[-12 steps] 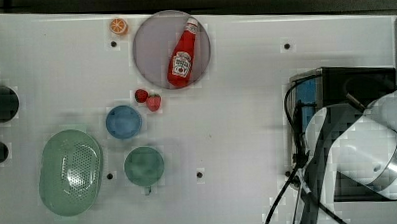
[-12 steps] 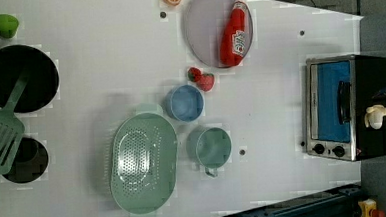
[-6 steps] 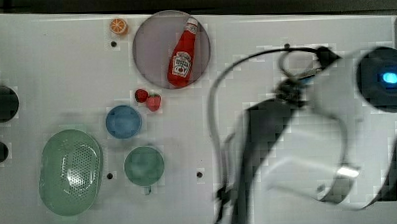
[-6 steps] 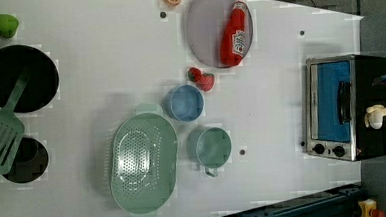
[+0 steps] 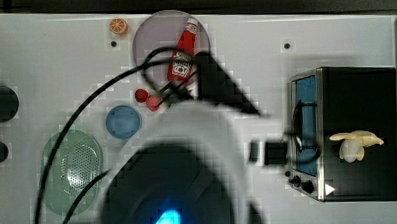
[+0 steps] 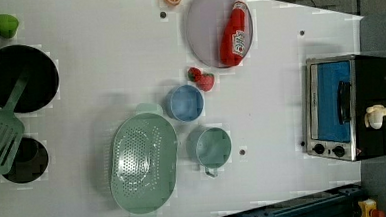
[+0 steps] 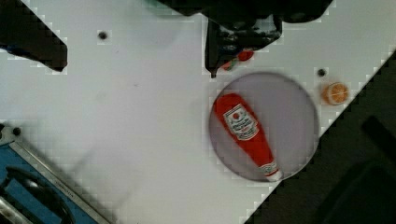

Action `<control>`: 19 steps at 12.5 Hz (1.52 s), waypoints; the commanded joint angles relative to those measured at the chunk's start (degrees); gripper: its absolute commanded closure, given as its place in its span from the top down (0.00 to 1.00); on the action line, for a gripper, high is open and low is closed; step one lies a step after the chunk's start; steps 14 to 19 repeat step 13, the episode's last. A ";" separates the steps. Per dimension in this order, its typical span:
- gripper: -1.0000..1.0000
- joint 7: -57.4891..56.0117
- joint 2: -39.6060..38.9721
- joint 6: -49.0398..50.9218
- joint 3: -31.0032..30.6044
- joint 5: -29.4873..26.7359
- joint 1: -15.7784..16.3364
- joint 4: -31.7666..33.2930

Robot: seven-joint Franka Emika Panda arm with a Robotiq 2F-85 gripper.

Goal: Pick banana from table and place on oven.

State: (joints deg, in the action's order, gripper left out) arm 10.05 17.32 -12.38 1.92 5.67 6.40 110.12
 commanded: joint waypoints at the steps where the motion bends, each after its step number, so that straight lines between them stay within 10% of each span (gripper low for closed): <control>1: 1.00 8.86 0.45 1.28 3.11 -0.48 -3.14 4.12; 19: 1.00 3.49 4.48 2.12 3.91 -1.22 -3.19 8.31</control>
